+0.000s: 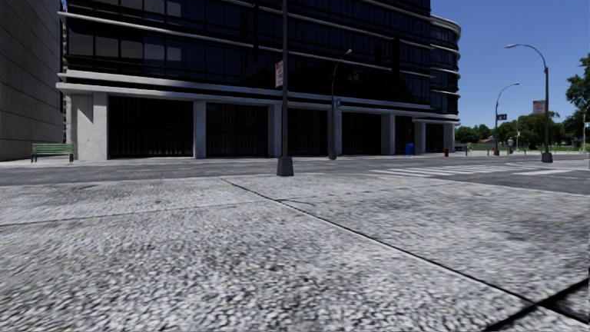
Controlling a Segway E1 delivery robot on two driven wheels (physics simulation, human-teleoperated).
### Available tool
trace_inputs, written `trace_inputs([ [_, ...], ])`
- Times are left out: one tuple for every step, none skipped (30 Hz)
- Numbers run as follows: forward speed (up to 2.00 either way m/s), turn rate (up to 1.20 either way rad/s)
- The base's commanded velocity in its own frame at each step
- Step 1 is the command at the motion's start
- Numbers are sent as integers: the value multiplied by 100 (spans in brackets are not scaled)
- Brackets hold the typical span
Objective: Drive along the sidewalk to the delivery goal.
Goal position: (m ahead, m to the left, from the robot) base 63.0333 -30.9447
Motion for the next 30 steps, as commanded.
trace_inputs([
  [200,0],
  [200,0],
  [200,0],
  [200,0],
  [200,0],
  [200,0],
  [200,0],
  [200,0],
  [200,0],
  [200,0],
  [200,0],
  [200,0],
  [200,0],
  [200,0],
  [200,0],
  [200,0],
  [200,0],
  [200,0],
  [200,0],
  [200,0],
  [200,0],
  [200,0],
  [200,0],
  [200,0],
  [200,0],
  [200,0],
  [200,0],
  [200,0],
  [200,0],
  [200,0],
])
